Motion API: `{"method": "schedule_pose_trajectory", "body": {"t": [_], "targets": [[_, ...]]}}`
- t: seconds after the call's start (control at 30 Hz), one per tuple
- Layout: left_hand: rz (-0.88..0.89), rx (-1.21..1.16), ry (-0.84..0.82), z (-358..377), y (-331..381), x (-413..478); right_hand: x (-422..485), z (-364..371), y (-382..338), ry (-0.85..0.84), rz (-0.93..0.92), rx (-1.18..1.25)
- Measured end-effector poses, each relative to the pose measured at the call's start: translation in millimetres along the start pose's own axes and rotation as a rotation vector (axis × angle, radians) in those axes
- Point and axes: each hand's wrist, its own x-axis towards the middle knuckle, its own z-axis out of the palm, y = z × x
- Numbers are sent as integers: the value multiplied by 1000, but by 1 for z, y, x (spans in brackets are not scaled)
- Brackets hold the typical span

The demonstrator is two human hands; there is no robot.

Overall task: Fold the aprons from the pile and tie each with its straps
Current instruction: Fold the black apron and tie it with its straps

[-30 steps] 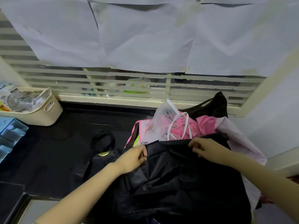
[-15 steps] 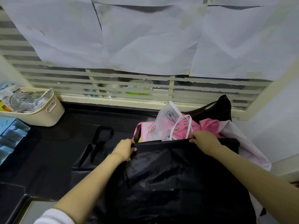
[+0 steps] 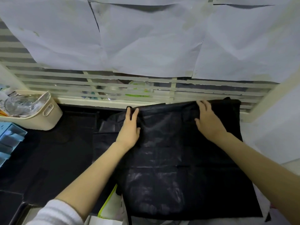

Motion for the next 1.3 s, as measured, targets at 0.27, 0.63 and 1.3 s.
{"method": "schedule_pose_trajectory", "body": {"t": [0.27, 0.63, 1.3], "targets": [[-49, 291, -627, 59, -28, -32, -49, 76, 1, -608, -72, -229], [-110, 228, -680, 74, -44, -31, -32, 104, 13, -576, -31, -364], [301, 261, -46, -6, 19, -11, -62, -25, -25, -366, -62, -173]]}}
